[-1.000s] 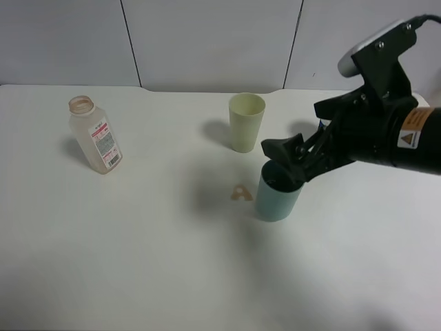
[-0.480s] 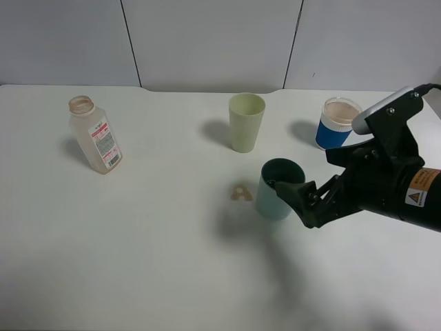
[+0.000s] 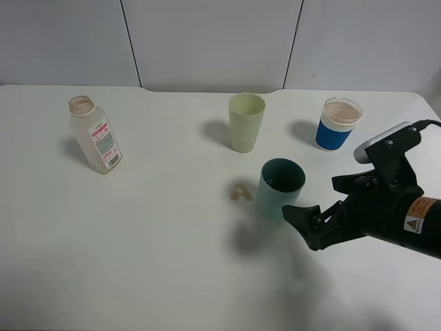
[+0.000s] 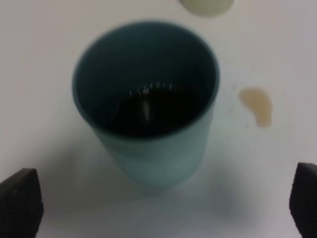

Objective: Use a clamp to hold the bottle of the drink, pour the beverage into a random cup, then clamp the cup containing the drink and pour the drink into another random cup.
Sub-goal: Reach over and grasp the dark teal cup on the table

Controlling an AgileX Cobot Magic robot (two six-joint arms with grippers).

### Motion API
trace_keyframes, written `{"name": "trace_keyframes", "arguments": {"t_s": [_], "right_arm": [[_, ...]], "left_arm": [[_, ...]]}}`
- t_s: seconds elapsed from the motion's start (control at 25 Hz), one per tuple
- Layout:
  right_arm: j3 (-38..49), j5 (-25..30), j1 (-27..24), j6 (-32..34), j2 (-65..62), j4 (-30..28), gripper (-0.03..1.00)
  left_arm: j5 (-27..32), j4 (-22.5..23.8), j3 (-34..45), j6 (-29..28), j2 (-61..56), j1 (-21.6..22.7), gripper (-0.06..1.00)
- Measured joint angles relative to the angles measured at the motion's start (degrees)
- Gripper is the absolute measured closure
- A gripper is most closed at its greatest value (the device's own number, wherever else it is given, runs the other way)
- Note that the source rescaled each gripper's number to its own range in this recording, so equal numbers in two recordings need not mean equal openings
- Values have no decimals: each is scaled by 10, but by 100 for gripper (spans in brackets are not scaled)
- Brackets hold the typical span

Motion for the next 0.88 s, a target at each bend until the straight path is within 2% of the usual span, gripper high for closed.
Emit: {"name": "trace_keyframes", "arguments": {"t_s": [0.2,0.52,0.88], "right_arm": [[-1,-66,0,-1,82,0,-3],[-1,-247,0,-28,204,-1,-3],[0,-387,0,-33,314,-10,-3]], "left_arm": [[0,0,0,0,0,0,-6],[0,0,0,0,0,0,-6],[0,0,0,0,0,0,-6]]}}
